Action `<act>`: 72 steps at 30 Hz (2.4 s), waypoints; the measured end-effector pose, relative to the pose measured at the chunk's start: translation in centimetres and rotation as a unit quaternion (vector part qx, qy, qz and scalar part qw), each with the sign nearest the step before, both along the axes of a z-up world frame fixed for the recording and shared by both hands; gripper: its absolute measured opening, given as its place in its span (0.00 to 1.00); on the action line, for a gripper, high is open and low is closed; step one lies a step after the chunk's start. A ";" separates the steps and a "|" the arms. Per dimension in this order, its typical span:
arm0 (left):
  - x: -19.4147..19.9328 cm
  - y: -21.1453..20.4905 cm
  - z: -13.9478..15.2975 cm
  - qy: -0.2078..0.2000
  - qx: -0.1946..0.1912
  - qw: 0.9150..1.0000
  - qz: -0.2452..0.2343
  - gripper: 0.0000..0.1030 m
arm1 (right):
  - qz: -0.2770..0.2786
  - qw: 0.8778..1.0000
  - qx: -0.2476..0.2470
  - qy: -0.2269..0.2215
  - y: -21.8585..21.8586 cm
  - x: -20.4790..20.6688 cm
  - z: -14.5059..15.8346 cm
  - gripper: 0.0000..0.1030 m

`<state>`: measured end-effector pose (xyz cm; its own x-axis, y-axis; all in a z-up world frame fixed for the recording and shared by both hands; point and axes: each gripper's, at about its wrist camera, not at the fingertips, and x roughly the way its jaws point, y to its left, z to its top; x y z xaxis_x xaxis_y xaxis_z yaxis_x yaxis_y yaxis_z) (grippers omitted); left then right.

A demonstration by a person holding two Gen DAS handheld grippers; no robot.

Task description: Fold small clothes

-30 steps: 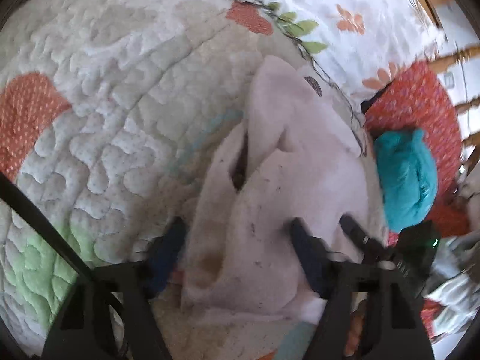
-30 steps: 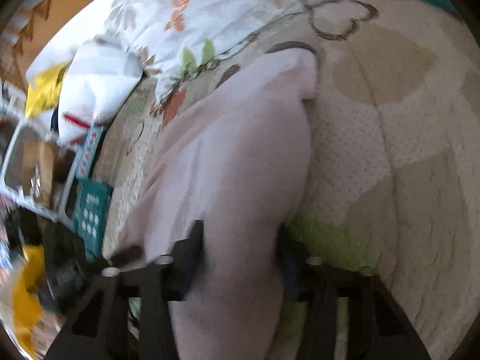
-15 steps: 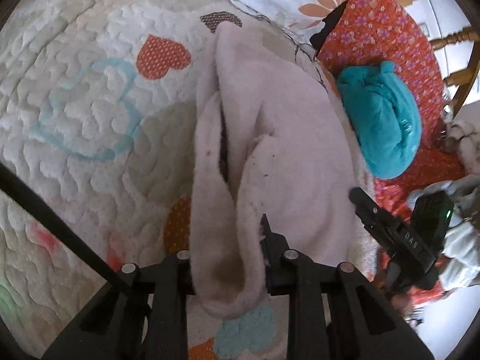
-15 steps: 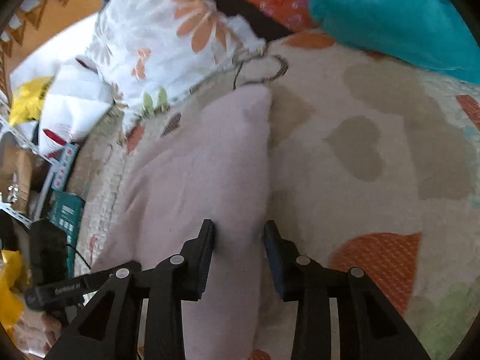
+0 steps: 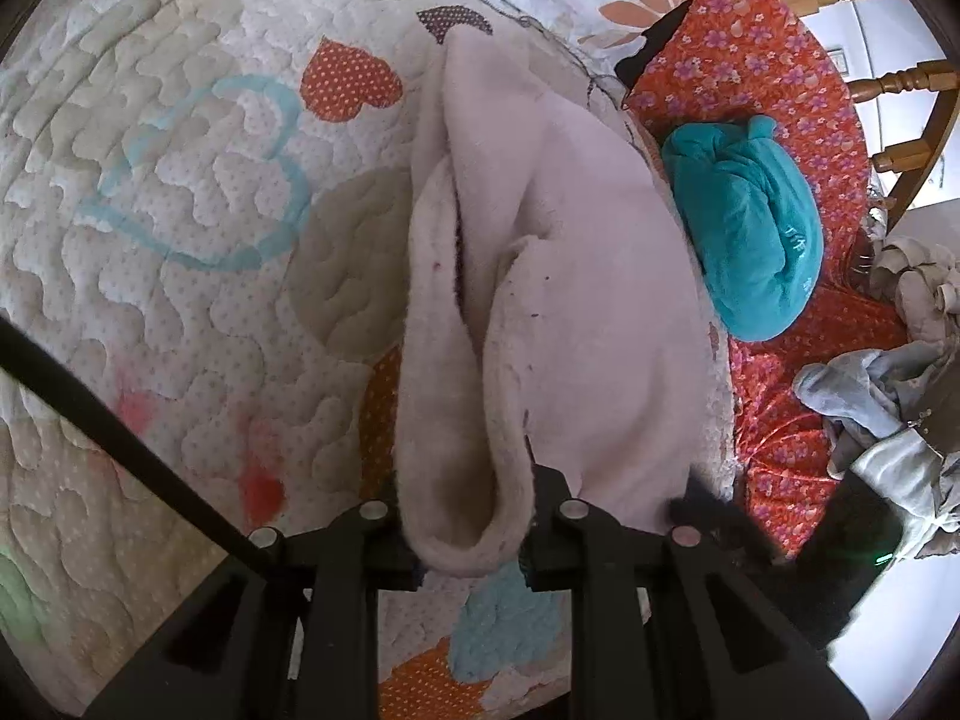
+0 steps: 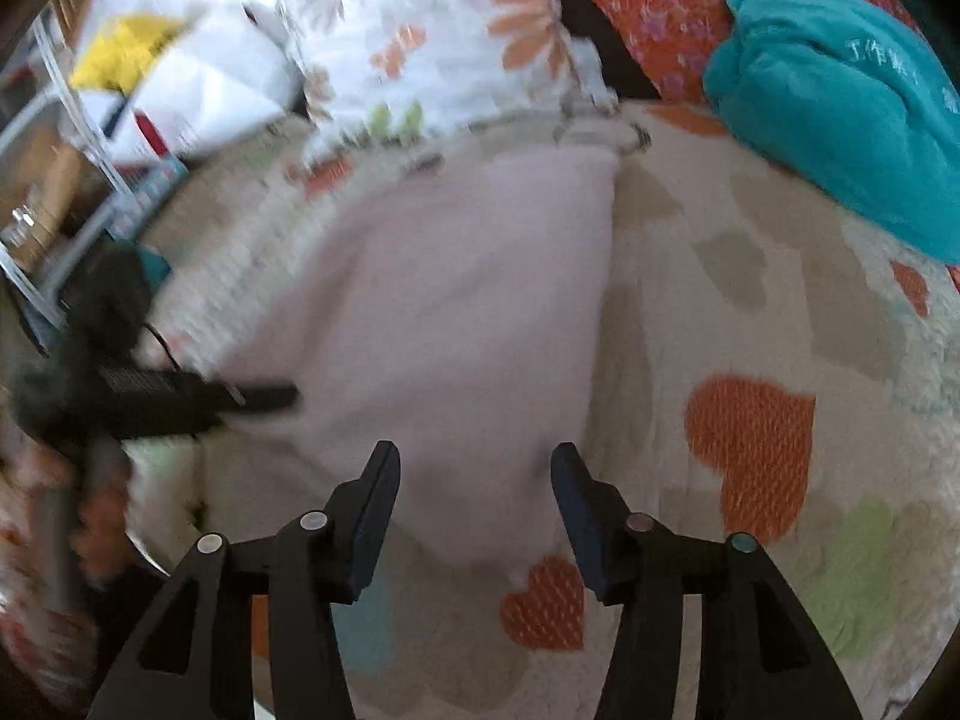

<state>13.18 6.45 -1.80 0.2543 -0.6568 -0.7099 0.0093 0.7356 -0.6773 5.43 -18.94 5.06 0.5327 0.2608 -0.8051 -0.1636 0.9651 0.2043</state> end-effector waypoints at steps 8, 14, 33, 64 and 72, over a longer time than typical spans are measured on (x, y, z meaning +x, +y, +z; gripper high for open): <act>-0.3 -0.1 1.1 -0.019 -0.026 0.999 -0.003 0.09 | -0.055 0.995 0.075 0.043 -5.2 -1.5 -0.7 0.11; -0.9 -1.0 0.4 0.004 0.019 0.999 -0.048 0.14 | -0.053 0.996 0.035 0.062 -4.2 -1.5 -2.7 0.11; -1.7 2.1 1.9 -0.027 -0.010 1.000 -0.012 0.37 | 0.033 0.999 -0.009 -0.039 0.8 0.4 6.5 0.30; -3.0 -0.8 -0.4 0.005 0.030 0.999 -0.027 0.14 | 0.113 0.992 -0.054 0.028 16.7 18.3 3.0 0.02; -2.5 2.1 2.5 -0.044 -0.008 0.999 -0.008 0.40 | -0.036 0.998 -0.055 0.003 3.5 17.0 6.5 0.03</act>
<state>10.71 8.51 0.71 0.3050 -0.6725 -0.6743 0.0817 0.7240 -0.6850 22.45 -15.42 11.55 0.5424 0.1319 -0.8297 -0.0920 0.9910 0.0974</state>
